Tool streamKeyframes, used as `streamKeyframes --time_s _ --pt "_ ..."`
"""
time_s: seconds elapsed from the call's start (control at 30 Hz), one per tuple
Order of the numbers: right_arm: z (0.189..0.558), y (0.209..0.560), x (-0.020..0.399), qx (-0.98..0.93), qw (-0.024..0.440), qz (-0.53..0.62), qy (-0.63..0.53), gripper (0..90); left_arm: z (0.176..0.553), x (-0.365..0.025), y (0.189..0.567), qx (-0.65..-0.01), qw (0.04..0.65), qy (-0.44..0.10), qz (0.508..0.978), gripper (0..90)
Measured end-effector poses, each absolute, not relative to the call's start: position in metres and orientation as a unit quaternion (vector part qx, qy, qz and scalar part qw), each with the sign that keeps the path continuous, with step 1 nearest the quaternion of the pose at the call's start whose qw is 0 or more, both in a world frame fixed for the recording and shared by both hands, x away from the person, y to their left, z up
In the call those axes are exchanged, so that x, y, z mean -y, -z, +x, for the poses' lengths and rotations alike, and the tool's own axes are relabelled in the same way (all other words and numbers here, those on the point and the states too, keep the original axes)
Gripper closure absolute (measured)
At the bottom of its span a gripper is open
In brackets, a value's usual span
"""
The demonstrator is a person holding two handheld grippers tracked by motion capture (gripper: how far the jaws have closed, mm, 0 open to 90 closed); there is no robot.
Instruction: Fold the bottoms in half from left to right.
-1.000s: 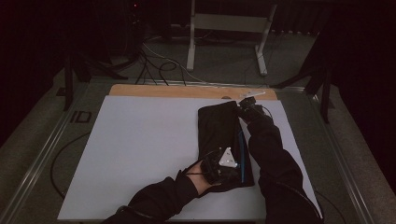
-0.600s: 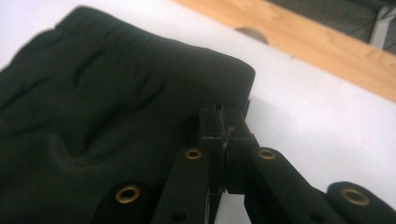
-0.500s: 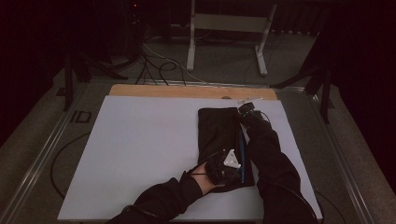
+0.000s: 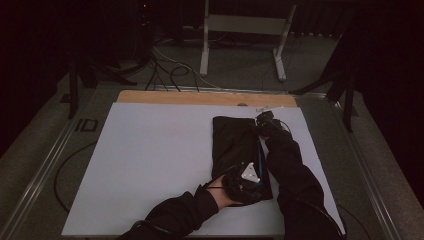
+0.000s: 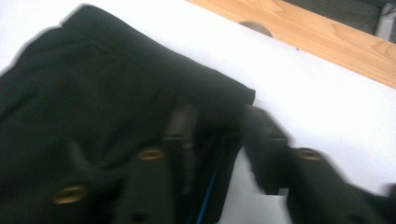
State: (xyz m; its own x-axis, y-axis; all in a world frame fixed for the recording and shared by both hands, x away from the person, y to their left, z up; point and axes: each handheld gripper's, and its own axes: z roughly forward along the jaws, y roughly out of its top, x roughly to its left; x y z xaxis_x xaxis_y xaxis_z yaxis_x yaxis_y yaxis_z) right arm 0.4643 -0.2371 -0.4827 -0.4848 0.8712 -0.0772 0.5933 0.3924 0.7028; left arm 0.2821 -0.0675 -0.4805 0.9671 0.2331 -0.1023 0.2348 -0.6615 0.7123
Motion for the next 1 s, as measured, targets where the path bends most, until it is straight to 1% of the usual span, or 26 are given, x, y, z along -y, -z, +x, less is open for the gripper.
streamKeyframes --time_s 0.03,0.07,0.13,0.3,0.37,0.4,0.47,0.57,0.77,0.93,1.0 --pt "0.463 0.480 0.238 -0.803 0.227 0.455 -0.311 51.1 0.282 0.065 0.479 -0.129 0.395 0.005 0.910 49.1" --pt "0.462 0.478 0.239 -0.800 0.228 0.457 -0.314 47.3 0.283 0.063 0.478 -0.132 0.401 0.009 0.906 45.8" --pt "0.460 0.473 0.241 -0.796 0.217 0.463 -0.324 39.5 0.283 0.057 0.475 -0.139 0.409 0.013 0.902 40.0" --pt "0.451 0.464 0.239 -0.797 0.207 0.458 -0.334 24.1 0.283 0.038 0.469 -0.155 0.427 0.011 0.891 27.0" --pt "0.447 0.461 0.239 -0.804 0.197 0.444 -0.343 13.4 0.283 0.031 0.467 -0.156 0.433 0.015 0.887 19.4" --pt "0.444 0.459 0.237 -0.805 0.194 0.441 -0.345 13.8 0.283 0.027 0.466 -0.159 0.434 0.012 0.887 13.5" --pt "0.439 0.456 0.236 -0.808 0.187 0.433 -0.354 13.2 0.284 0.020 0.463 -0.165 0.434 -0.001 0.886 6.5" --pt "0.432 0.452 0.233 -0.809 0.183 0.428 -0.359 12.8 0.285 0.005 0.460 -0.176 0.443 0.000 0.879 0.0" --pt "0.411 0.445 0.230 -0.812 0.181 0.411 -0.374 14.1 0.285 -0.031 0.454 -0.194 0.452 -0.018 0.870 0.0" --pt "0.382 0.438 0.227 -0.815 0.183 0.396 -0.381 15.1 0.283 -0.064 0.449 -0.212 0.469 -0.036 0.857 0.0" --pt "0.369 0.437 0.227 -0.818 0.180 0.391 -0.382 13.3 0.281 -0.076 0.448 -0.221 0.474 -0.043 0.851 0.0"
